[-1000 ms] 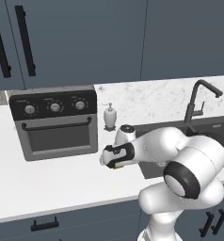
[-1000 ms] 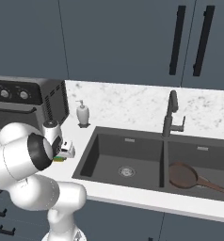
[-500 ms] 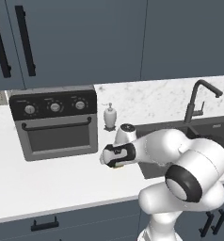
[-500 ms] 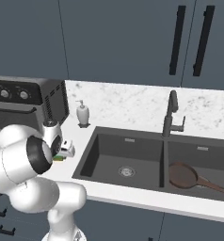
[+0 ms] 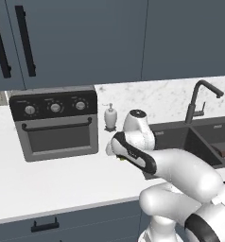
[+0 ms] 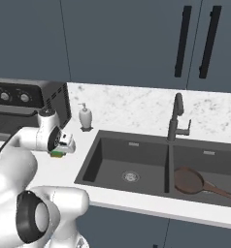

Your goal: Pick the pan and sponge and place them into the sink. Then turn on the water.

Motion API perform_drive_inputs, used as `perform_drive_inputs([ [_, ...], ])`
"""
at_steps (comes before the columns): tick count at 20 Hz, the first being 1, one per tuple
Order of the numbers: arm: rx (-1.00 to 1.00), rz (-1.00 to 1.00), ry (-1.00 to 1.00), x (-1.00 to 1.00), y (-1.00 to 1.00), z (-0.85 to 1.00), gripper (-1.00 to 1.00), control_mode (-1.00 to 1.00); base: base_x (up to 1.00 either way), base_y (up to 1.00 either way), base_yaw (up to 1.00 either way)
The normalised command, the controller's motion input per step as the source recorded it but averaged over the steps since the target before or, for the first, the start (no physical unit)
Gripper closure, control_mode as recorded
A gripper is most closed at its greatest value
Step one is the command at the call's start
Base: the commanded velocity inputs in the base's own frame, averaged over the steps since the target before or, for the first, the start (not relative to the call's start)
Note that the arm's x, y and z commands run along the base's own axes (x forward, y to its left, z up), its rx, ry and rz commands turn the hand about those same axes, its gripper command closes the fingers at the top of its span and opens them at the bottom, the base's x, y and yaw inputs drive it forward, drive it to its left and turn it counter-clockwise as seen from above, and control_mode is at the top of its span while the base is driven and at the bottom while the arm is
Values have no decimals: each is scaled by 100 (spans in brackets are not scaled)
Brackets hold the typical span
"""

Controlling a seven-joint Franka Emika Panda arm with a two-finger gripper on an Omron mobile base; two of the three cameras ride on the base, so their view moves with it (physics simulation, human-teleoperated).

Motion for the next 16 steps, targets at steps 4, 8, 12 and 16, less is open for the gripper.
perform_drive_inputs([
  [4, 0, 0, 0, -61, -14, 84, 100, -100, 0, 0, 0],
  [8, 0, 0, 0, -80, -23, 79, 100, -100, 0, 0, 0],
  [12, -4, 0, 0, -76, -25, 65, 100, -100, 0, 0, 0],
  [16, -8, 0, 0, -48, -24, 56, 100, -100, 0, 0, 0],
])
